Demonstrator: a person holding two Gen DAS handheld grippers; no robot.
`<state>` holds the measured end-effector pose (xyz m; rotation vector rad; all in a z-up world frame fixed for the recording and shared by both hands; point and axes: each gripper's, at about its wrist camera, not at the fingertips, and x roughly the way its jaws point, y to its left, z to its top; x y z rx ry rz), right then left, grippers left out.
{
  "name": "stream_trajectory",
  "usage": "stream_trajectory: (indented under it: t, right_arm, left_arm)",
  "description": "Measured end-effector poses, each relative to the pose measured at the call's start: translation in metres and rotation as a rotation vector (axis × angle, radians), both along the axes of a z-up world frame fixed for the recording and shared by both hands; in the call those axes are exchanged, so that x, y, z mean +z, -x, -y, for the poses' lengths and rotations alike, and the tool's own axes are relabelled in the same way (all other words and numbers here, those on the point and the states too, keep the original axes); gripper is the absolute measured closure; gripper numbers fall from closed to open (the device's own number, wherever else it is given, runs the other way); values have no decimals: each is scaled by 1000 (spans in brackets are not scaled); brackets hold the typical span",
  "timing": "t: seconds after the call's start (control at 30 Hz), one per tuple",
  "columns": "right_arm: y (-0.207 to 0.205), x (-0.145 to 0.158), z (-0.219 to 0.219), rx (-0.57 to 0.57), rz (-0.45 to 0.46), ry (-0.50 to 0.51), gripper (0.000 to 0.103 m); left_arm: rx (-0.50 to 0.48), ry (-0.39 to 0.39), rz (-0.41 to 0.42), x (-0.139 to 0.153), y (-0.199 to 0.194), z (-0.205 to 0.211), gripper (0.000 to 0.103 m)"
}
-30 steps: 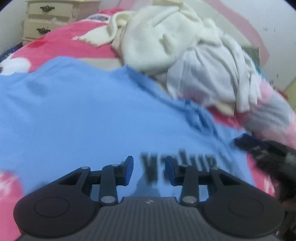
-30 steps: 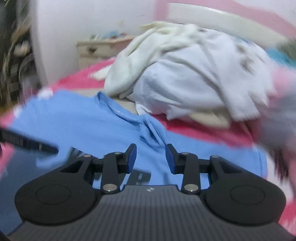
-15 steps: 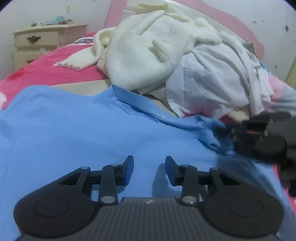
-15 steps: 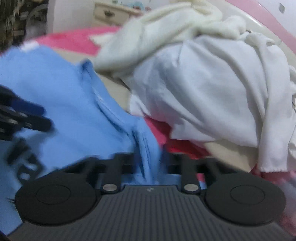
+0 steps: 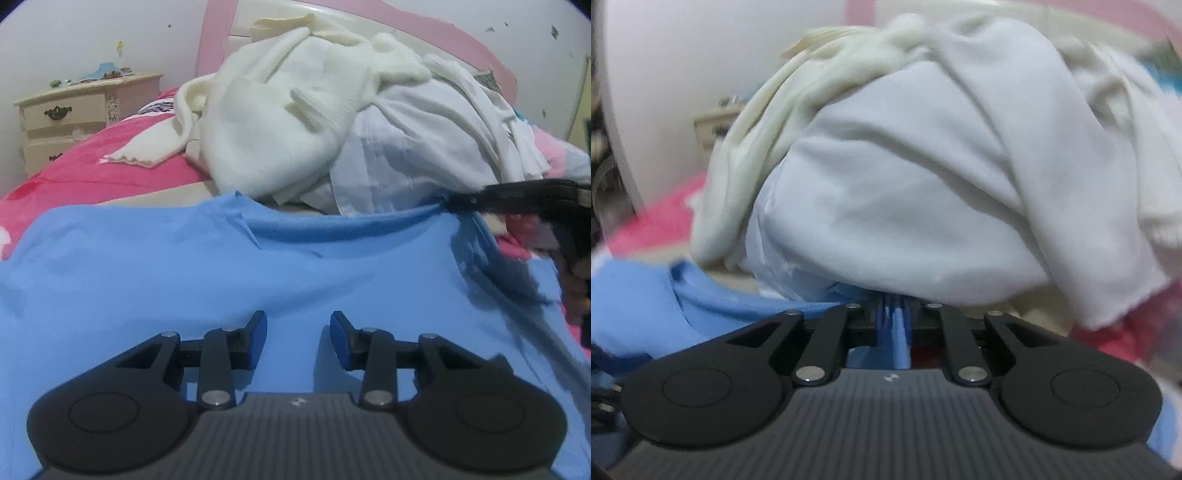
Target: Fold clothes
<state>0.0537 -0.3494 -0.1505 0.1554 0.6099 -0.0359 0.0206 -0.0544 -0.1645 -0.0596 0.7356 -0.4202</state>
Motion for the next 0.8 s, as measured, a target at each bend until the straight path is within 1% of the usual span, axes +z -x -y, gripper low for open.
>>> stream_trajectory:
  t: [0.03,0.2,0.23,0.37,0.47,0.57,0.6,0.63,0.73,0.77,0.8]
  right_arm:
    - [7,4,2,-4,14,-20,73]
    - [49,25,12,-29,77,-43,66]
    - [60,30,19,-58,88,-59,63]
    - [109,42,67,-249,105,-123,59]
    - [155,41,98,-406,28,-177,57]
    - [197,32,105,-431,-73,-223,56]
    - [210,29,105,-429,-111,-229,54]
    - [222,25,102,-418,-156,-232,48]
    - [257,13,96,-361,-281,-280,44]
    - [268,10,94,-338,-308,-302,43]
    - [279,8,93,-318,-336,-324,40]
  left_arm:
    - [4,10,-2,1,-3,-1,64]
    - [23,11,13,2,-12,0,64]
    - [27,10,17,2,-13,1,64]
    - [52,16,33,4,-14,2,63]
    - [78,21,42,10,-10,1,58]
    - [79,17,50,23,2,-6,57]
    - [72,16,44,29,8,-10,54]
    - [64,20,32,35,14,-16,52]
    - [23,65,-59,53,35,-45,51]
    - [8,86,-111,56,43,-57,51]
    - [-9,109,-166,60,51,-70,51]
